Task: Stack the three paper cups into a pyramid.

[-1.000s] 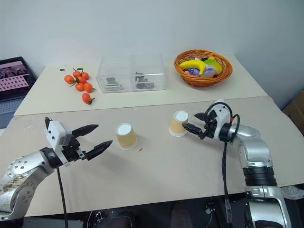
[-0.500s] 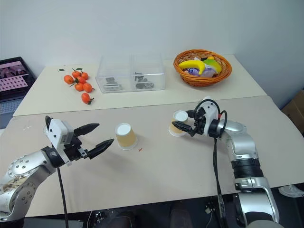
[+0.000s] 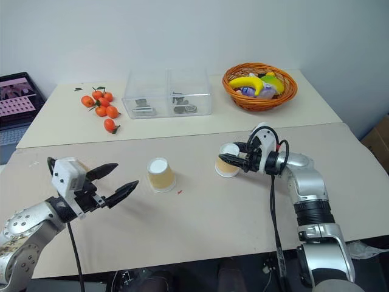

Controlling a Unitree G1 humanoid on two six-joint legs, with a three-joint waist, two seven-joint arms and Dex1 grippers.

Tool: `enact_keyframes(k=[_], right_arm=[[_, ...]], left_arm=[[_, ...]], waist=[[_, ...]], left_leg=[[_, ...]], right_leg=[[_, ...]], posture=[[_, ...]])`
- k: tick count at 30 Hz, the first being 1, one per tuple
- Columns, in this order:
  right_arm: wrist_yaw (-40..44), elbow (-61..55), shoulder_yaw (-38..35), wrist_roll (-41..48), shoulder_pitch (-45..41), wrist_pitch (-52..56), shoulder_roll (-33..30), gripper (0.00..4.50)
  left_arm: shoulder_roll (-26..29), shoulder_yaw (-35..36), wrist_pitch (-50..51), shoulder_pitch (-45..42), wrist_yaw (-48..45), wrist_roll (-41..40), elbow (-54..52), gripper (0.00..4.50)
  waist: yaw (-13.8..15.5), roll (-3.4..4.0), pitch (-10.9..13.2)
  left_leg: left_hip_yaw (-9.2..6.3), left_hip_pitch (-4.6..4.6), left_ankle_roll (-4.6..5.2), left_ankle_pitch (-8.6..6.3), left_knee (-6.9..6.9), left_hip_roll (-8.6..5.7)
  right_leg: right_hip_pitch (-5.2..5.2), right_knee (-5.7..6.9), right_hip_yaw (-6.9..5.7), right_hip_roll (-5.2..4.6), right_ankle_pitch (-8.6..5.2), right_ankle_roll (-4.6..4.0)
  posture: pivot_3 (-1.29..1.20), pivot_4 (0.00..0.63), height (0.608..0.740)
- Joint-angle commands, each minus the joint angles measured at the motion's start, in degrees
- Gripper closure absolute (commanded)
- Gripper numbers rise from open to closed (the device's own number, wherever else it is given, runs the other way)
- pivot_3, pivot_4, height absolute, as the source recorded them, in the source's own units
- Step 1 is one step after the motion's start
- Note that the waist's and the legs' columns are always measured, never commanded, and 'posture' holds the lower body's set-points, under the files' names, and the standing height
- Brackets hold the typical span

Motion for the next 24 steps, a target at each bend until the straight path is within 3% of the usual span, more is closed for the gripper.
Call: enact_keyframes(k=[1,10,24], right_arm=[[4.8,-7.0,3.9,2.3,-0.5,1.9,0.9,1.80],[8.8,-0.5,8.5,-0.1,-5.3,-1.3,3.8,1.80],[10.2,7.3,9.7,-3.1,-9.0,-5.7,8.4,1.80]], left_arm=[[-0.8,2.2,-0.8,0.9,0.8,-1.1,-1.1,0.00],[-2.6,3.4,-0.5,3.7,3.4,-1.9,-3.9,0.00],[-3.0,2.6,0.0,4.9,6.0,-2.8,-6.3,0.00]], waist=[[0.0,0.00,0.0],[0.2,-0.02,0.0],[0.1,-0.02,0.0]], left_leg=[[0.00,0.01,0.00,0.00,0.00,0.00],[0.00,-0.03,-0.01,0.00,0.00,0.00],[0.00,-0.04,-0.04,-0.02,-0.01,0.00]], right_leg=[[0.00,0.00,0.00,0.00,0.00,0.00],[-0.05,-0.01,-0.01,0.00,0.00,-0.01],[-0.09,0.01,-0.01,0.00,0.01,-0.02]], posture=[[0.00,0.150,0.728],[0.00,0.150,0.728],[0.00,0.150,0.728]])
